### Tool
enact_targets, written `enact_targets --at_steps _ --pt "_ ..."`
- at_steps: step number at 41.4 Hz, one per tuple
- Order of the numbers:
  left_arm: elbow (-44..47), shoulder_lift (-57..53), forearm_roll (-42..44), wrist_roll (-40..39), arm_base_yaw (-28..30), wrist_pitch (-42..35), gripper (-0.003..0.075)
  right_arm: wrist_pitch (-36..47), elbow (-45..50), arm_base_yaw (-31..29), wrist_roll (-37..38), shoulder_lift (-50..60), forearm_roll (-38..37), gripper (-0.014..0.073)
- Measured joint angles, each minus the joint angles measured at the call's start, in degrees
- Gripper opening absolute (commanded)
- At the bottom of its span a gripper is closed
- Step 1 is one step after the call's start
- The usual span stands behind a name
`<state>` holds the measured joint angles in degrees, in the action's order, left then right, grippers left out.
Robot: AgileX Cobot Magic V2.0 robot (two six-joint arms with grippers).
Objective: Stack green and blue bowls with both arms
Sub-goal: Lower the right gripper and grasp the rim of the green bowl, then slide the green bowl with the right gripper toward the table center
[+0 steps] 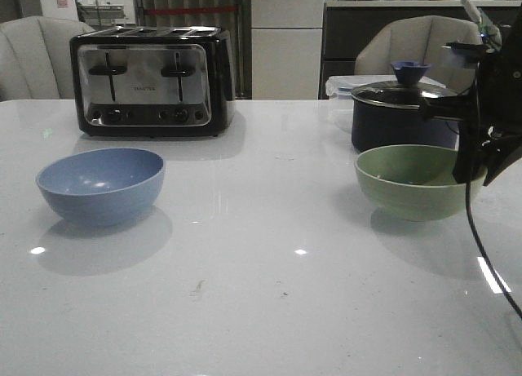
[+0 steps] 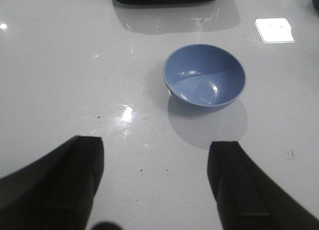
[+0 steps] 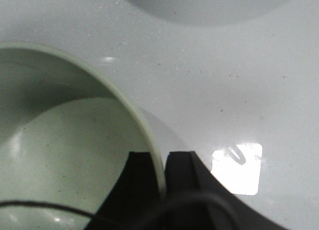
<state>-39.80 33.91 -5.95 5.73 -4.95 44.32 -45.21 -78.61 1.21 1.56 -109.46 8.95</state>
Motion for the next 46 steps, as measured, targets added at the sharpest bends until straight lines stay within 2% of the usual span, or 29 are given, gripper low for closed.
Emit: enact_targets --at_steps 8,16,27,36,39,43,46 --pt "0.0 0.0 0.0 0.0 0.0 0.0 0.0507 -3.0 0.0 2.2 -2.2 4.5 -0.2 0.0037" --pt "0.0 0.0 0.0 0.0 0.0 0.0 0.0507 -2.6 2.5 10.8 -4.4 9.5 -0.1 0.0037" --pt "0.0 0.0 0.0 0.0 0.0 0.0 0.0507 4.7 9.5 23.3 -5.0 8.8 1.5 0.0037" --pt "0.0 0.0 0.0 0.0 0.0 0.0 0.0507 9.7 10.4 25.5 -5.1 4.3 6.3 0.0051" --pt "0.0 0.0 0.0 0.0 0.0 0.0 0.0507 10.5 10.4 25.5 -5.1 3.4 6.9 0.0111" --pt "0.0 0.0 0.0 0.0 0.0 0.0 0.0507 10.6 10.4 25.5 -5.1 3.3 7.3 0.0271" --pt "0.0 0.0 0.0 0.0 0.0 0.0 0.0507 10.9 10.4 25.5 -5.1 3.2 7.2 0.0359"
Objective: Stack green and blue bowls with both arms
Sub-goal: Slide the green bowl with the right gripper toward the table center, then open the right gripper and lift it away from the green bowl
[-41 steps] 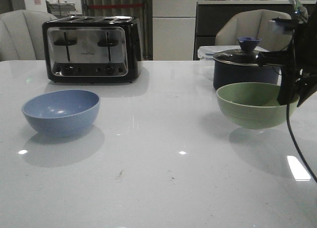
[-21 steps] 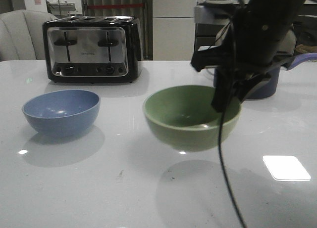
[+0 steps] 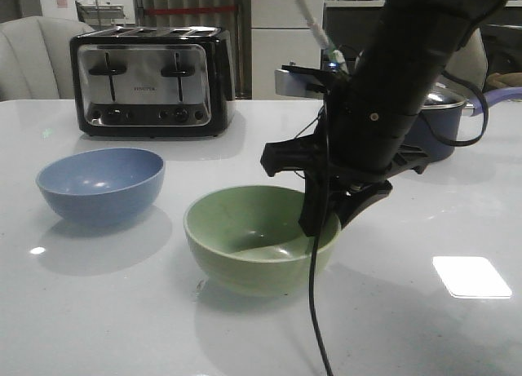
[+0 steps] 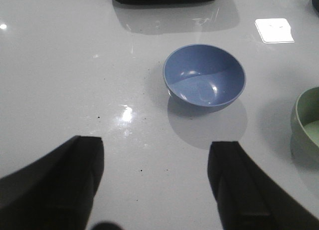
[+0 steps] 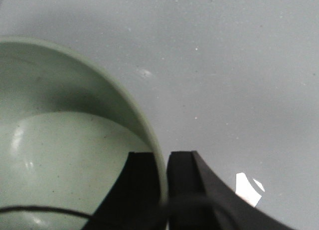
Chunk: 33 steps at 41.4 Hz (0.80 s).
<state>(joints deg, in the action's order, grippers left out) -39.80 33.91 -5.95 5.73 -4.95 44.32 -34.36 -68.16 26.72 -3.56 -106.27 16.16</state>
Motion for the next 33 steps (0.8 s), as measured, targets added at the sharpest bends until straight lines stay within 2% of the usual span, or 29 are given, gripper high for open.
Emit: enact_targets --at_steps 3,12,23,33 --pt "0.0 0.0 0.0 0.0 0.0 0.0 0.0507 0.3 0.0 0.0 0.0 0.0 -0.1 0.0386" --pt "0.0 0.0 0.0 0.0 0.0 0.0 0.0507 0.6 0.9 0.0 -2.4 5.0 -0.6 0.0385" --pt "0.0 0.0 0.1 0.0 0.0 0.0 0.0507 0.6 8.8 0.4 -9.3 23.8 -0.7 0.0385" --pt "0.0 1.7 0.2 0.0 0.0 0.0 0.0507 -0.6 19.2 0.4 -11.4 43.7 -2.3 0.0385"
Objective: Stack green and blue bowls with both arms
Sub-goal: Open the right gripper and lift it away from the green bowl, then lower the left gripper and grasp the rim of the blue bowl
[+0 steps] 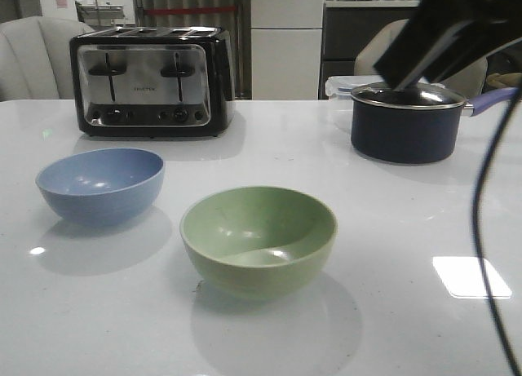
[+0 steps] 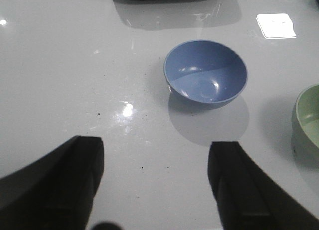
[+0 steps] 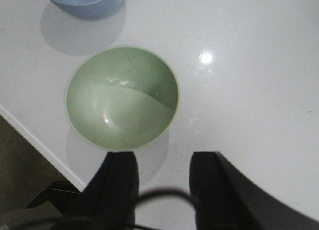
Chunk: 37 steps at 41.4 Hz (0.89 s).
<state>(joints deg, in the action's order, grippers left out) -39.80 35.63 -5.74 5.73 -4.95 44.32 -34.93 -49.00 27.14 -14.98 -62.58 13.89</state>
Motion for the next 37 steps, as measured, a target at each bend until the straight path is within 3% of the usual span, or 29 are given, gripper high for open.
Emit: enact_targets --at_steps 15,30,37 --pt "-0.5 12.8 0.0 0.0 -6.1 -4.5 0.0507 -5.2 8.9 0.0 0.0 17.9 -0.7 0.0385" --pt "-10.8 37.8 0.0 0.0 -6.2 -8.6 0.0514 -6.9 8.9 0.0 0.0 18.5 -0.7 0.0385" --pt "-17.6 49.3 0.0 0.0 -5.6 -9.1 0.0566 -6.9 8.9 0.0 0.0 18.5 -0.7 0.0385"
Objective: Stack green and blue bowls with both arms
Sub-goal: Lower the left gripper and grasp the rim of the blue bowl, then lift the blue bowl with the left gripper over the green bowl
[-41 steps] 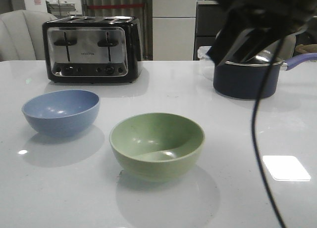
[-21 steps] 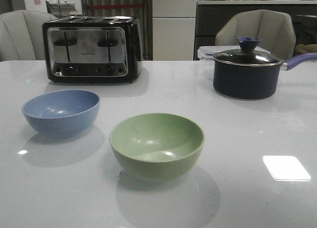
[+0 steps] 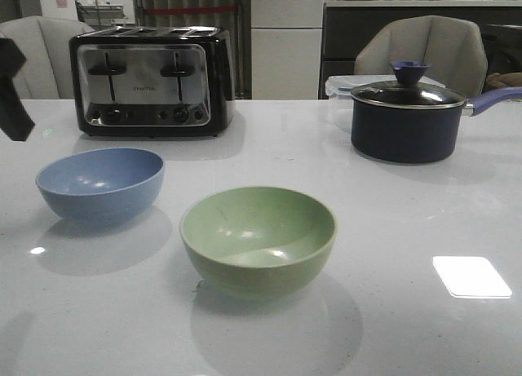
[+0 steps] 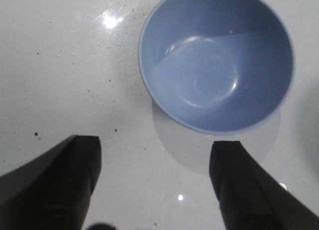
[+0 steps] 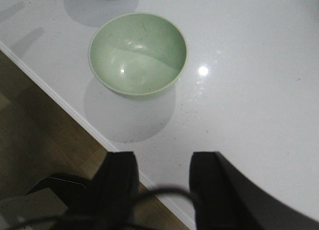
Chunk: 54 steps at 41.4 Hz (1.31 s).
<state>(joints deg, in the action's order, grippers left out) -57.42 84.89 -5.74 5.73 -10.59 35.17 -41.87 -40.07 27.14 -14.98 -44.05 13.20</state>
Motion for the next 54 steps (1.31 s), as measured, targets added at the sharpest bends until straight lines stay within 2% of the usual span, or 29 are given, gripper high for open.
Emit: enact_targets --at_steps 17,20,32,38,47,54 --pt "-11.1 19.3 0.0 0.0 0.0 -4.8 0.0560 0.0 0.0 0.0 0.0 0.0 -0.1 0.0385" --pt "-11.7 21.2 0.0 0.0 0.0 -6.1 0.0527 0.0 0.0 0.0 0.0 0.0 -0.1 0.0385" --pt "-11.9 22.9 0.0 0.0 0.0 -7.4 0.0206 0.0 0.0 0.0 0.0 0.0 -0.1 0.0385" --pt "-12.3 22.9 0.0 0.0 0.0 -7.2 0.0094 0.0 0.0 0.0 0.0 0.0 -0.1 0.0385" --pt "-14.9 22.4 -0.4 0.0 0.0 -2.8 0.0093 0.0 0.0 0.0 0.0 0.0 -0.1 0.0385" --pt "-15.8 17.4 -1.8 0.0 -0.4 1.1 0.0093 0.0 0.0 0.0 0.0 0.0 -0.1 0.0385"
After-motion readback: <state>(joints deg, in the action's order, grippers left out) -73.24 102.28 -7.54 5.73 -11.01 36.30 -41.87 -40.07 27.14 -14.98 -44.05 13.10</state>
